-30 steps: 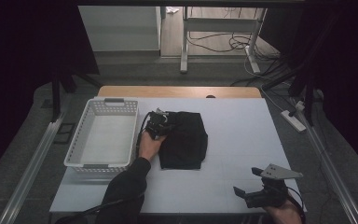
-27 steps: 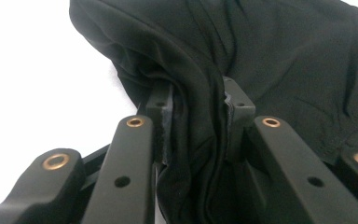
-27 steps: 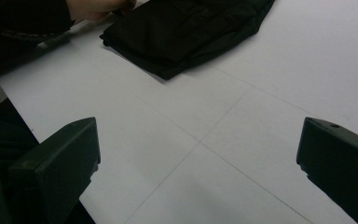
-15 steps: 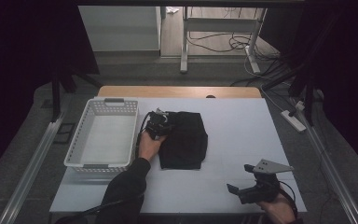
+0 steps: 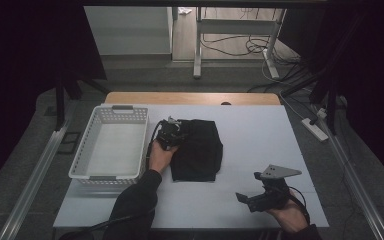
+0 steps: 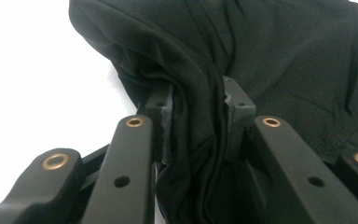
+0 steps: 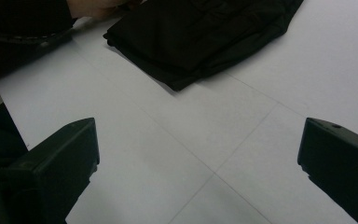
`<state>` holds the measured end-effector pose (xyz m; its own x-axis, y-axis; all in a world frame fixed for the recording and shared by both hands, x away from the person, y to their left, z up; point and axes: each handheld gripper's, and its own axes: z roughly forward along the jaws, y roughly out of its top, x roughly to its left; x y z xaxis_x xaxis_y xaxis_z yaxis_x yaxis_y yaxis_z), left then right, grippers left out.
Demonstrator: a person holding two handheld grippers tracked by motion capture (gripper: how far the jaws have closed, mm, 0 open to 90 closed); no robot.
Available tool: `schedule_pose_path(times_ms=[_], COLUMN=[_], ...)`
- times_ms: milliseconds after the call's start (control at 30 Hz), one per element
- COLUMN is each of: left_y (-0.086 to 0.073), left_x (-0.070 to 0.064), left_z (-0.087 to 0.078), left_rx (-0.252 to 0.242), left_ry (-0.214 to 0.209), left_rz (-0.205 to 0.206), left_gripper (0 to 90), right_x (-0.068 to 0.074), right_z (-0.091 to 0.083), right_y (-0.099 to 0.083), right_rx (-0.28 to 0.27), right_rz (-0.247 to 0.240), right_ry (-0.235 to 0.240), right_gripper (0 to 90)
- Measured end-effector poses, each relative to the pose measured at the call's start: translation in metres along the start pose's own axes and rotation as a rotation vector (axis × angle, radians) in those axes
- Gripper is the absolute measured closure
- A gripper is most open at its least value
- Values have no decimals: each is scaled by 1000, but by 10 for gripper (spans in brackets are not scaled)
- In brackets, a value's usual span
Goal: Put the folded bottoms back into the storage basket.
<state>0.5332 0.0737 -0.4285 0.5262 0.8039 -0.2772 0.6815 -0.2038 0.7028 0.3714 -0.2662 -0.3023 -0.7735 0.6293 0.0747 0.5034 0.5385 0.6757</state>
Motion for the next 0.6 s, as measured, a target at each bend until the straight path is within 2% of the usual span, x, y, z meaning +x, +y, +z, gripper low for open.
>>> schedule_pose_path(times_ms=[600], left_y=[0], left_x=[0], left_z=[0], left_rx=[-3], left_ry=[0], left_rz=[-3], left_gripper=[704], right_x=[-4], right_z=[35], right_y=[17], right_rx=[59], right_rz=[-45], right_ry=[58], right_gripper=[0])
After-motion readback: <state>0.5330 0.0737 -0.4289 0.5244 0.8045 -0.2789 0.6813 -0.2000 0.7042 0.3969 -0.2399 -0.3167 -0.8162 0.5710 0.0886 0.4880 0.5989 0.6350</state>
